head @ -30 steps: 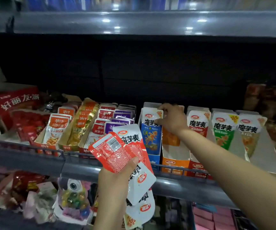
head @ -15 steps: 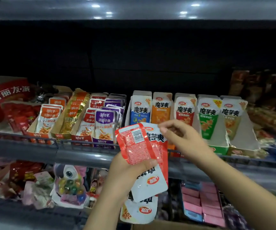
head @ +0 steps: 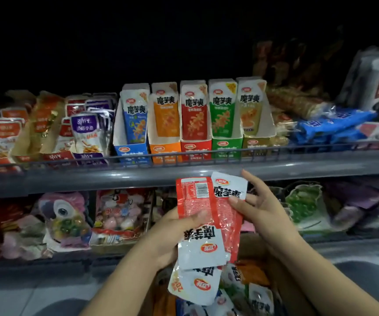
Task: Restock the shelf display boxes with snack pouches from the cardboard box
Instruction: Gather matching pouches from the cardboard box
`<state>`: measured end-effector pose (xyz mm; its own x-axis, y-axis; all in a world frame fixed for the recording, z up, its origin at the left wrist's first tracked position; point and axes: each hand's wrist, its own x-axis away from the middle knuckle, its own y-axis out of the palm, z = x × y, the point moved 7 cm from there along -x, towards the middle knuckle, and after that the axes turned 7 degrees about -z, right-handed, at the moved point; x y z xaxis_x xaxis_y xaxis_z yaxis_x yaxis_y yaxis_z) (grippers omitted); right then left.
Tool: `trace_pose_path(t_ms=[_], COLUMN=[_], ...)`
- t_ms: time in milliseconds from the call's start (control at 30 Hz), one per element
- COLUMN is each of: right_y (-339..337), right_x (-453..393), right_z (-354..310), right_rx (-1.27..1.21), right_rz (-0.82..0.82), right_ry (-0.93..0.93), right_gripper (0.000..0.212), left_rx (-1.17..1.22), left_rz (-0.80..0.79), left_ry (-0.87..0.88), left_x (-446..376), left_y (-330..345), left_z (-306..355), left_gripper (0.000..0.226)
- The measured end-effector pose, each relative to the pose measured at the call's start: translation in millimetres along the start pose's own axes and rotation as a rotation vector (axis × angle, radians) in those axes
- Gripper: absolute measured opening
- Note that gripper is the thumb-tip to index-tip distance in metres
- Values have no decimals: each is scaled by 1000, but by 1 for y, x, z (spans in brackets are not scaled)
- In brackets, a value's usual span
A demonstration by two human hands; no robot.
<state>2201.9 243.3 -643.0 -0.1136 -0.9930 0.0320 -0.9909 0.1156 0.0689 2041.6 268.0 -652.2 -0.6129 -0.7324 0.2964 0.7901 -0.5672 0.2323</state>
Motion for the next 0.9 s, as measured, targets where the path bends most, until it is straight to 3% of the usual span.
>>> trace_pose_path(t_ms=[67,200,367,533,733,900], right_y=[-6,-2,2,0,-16,-17], right_x=[6,8,4,1,-5,0], right_z=[8,23,33,38,41,52], right_rx=[4,53,117,100,-33,17], right_rz=[0,-74,-85,-65,33,153], right_ry=[28,138,158,144,174,87], right_gripper=[70,99,90,65,71,57], left_rx=[-52,-164,-268,-71,137,267], left_rz=[-31,-28,-16,-64,-205,-268], left_ry=[-16,-41,8,-47,-107,-174], left_x=[-2,-2,-1,-7,-12,-14], left_y=[6,14,20,19,13,13], left_z=[-7,-20,-28,-40,-44,-58], left_gripper=[27,28,36,40,65,83])
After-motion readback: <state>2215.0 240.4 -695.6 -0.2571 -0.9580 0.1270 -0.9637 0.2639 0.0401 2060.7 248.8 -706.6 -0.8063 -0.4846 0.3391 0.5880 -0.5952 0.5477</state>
